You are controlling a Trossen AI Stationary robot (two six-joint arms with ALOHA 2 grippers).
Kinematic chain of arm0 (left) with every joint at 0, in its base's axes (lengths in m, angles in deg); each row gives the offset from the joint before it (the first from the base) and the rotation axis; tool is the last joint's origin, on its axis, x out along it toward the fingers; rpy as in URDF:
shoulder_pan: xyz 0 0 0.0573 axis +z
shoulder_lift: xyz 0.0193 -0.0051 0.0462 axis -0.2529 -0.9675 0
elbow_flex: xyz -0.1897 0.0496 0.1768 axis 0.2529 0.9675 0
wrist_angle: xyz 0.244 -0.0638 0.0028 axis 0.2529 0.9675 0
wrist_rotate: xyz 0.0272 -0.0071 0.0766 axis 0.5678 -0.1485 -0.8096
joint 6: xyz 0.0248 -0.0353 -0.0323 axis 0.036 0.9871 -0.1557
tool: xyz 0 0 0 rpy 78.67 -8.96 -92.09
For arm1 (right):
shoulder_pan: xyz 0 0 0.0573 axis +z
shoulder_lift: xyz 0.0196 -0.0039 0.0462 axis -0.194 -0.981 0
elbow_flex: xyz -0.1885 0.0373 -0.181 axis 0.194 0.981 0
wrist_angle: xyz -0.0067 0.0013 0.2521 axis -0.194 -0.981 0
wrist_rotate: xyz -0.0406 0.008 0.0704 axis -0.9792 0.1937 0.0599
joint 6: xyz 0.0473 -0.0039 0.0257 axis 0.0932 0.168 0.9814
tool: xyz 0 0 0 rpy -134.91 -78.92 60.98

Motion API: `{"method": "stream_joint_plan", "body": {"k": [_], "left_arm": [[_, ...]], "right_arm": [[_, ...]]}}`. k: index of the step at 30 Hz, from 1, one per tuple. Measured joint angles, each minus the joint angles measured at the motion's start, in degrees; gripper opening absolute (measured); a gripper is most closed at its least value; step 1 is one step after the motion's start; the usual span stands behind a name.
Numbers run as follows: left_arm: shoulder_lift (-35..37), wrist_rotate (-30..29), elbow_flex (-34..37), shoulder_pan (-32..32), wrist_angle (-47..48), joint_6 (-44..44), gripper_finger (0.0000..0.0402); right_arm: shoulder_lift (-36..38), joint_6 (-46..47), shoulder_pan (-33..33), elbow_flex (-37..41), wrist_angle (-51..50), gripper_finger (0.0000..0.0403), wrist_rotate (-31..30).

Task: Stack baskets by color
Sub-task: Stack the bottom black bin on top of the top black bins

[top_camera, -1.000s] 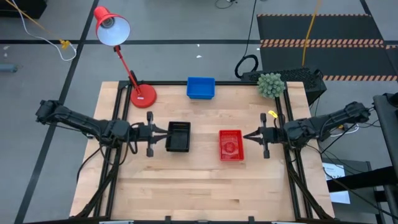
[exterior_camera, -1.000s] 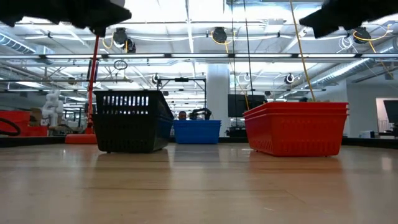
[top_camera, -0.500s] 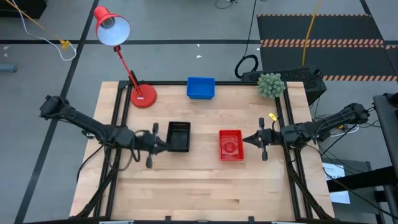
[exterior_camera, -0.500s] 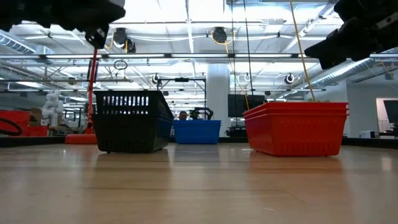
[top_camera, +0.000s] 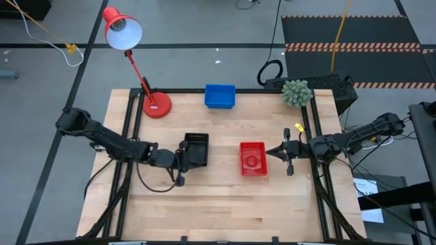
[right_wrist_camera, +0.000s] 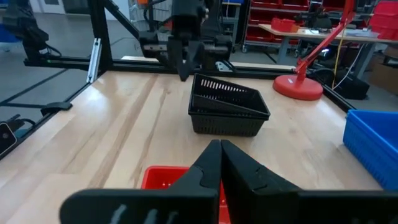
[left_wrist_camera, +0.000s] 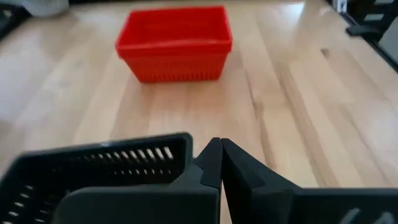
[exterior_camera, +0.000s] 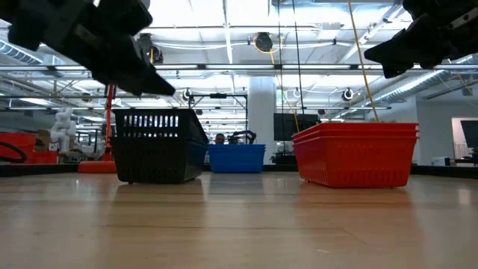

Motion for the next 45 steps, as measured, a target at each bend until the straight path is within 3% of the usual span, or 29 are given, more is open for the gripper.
{"method": "stream_joint_plan", "body": {"k": [4,12,21,35,45], "left_arm": [[-1.75,3.01,0.02,0.89,-0.97,0.26,0.0002],[-1.22,3.27,0.02,0.28,-3.40,-0.40,0.0002],[-2.07,4.67,0.04,0.67,0.38,0.15,0.0004],[-2.60,6.17,0.04,0.86,-8.35,-3.70,0.0004],[-4.99,5.80,0.18,2.31,-3.56,-0.07,0.0003]], "right_arm": [[0.00,-0.11,0.00,0.00,0.11,0.0000,0.02],[0.00,-0.12,0.00,0.00,0.31,0.0000,0.03],[0.00,-0.12,-0.01,0.00,0.31,0.0000,0.03],[0.00,-0.07,-0.02,-0.02,0.33,0.0000,0.05],[-0.02,0.03,-0.02,-0.07,0.33,0.0000,0.09]]}}
